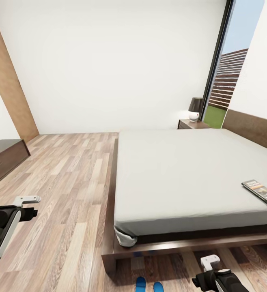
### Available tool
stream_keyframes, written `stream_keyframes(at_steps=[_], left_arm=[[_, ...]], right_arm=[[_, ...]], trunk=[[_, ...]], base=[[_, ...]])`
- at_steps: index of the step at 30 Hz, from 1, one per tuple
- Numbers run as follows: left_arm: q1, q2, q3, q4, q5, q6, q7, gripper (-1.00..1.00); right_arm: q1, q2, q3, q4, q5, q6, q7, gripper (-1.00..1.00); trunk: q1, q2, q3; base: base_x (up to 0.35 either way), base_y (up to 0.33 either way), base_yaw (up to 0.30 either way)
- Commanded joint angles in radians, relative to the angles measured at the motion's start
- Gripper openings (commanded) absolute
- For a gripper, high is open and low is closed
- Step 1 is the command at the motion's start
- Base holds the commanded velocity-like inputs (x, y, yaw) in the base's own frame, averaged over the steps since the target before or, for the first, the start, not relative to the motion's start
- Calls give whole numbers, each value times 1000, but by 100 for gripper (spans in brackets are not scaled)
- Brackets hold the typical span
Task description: In the bedroom, move the book from the bed onto either nightstand, and place the two sandals side by side next to the bed.
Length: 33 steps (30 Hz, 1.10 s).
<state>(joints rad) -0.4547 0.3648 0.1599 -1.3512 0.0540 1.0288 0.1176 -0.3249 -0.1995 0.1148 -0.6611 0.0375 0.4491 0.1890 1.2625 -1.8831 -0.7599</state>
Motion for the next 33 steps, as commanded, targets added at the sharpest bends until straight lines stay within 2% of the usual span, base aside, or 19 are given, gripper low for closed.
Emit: stream_keyframes(at_steps=[1, 8, 18, 33], left_arm=[[-1, 0, -1, 0, 6, 4, 7, 100], [-1, 0, -1, 4, 6, 1, 6, 100], [-1, 0, -2, 10, 6, 1, 7, 100], [-1, 0, -2, 11, 7, 1, 7, 100]], right_arm=[[0, -1, 3, -2, 4, 2, 3, 100], [0, -1, 2, 16, 3, -18, 3, 100], [0, -2, -2, 106, 0, -116, 3, 100], [0, -5, -1, 146, 2, -164, 1, 100]], trunk=[[-4, 7, 2], [-31, 56, 24], [-69, 126, 55], [-127, 231, 102]], base=[[0, 0, 0], [0, 0, 0], [0, 0, 0], [0, 0, 0]])
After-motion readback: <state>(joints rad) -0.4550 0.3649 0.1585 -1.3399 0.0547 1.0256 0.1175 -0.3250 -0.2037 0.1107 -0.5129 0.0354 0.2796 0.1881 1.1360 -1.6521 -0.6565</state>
